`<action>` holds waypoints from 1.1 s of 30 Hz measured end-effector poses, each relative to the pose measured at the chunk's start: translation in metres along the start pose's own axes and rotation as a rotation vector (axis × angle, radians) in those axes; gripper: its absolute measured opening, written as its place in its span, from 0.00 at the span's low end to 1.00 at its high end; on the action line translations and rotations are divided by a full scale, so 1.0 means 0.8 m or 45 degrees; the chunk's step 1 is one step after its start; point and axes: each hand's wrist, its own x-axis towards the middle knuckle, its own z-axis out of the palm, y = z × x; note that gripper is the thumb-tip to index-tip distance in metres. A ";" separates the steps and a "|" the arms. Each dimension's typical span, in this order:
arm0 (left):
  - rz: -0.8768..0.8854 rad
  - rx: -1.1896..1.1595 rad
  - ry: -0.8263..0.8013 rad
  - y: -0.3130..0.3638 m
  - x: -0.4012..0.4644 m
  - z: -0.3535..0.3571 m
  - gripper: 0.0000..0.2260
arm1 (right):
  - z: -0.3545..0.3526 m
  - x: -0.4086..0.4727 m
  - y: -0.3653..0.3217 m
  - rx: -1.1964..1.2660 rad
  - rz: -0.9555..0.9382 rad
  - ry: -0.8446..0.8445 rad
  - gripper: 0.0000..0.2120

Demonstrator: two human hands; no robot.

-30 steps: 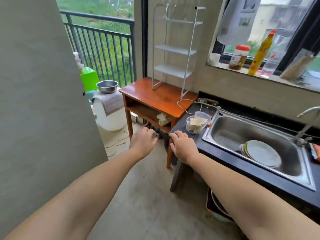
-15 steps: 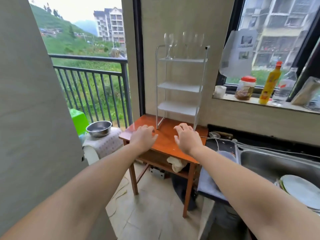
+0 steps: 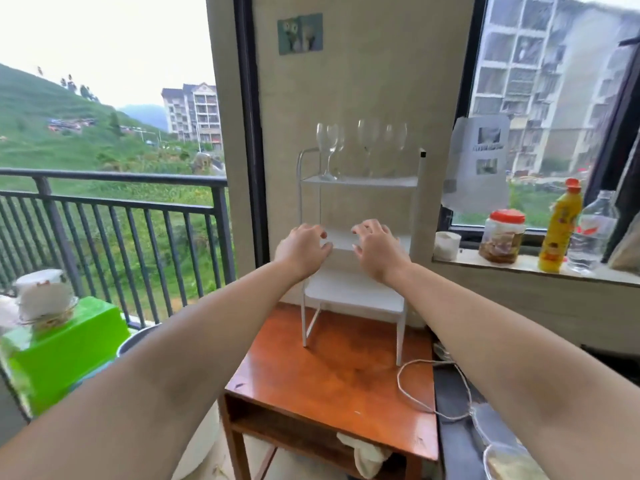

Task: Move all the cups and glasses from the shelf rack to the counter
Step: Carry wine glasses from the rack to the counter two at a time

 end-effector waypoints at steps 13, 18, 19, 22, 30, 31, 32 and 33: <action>-0.284 -0.681 0.161 0.012 0.309 -0.011 0.14 | -0.052 0.273 0.083 0.374 0.332 0.426 0.16; -0.457 -1.350 -0.063 0.008 0.351 0.000 0.03 | -0.041 0.331 0.113 1.067 0.813 0.406 0.18; -0.458 -1.407 -0.092 0.007 0.355 0.002 0.03 | -0.036 0.341 0.121 1.176 0.861 0.409 0.19; -0.460 -1.492 -0.174 0.004 0.368 0.007 0.06 | -0.028 0.367 0.133 1.431 0.921 0.444 0.19; -0.474 -1.519 -0.162 -0.010 0.390 0.014 0.07 | -0.023 0.381 0.123 1.610 0.916 0.425 0.12; -0.473 -1.524 -0.151 -0.011 0.389 0.013 0.06 | -0.024 0.378 0.121 1.597 0.905 0.410 0.09; -0.470 -1.527 -0.138 -0.011 0.388 0.012 0.06 | -0.027 0.374 0.118 1.575 0.884 0.388 0.06; -0.463 -1.528 -0.121 -0.011 0.386 0.011 0.06 | -0.029 0.370 0.116 1.559 0.855 0.359 0.04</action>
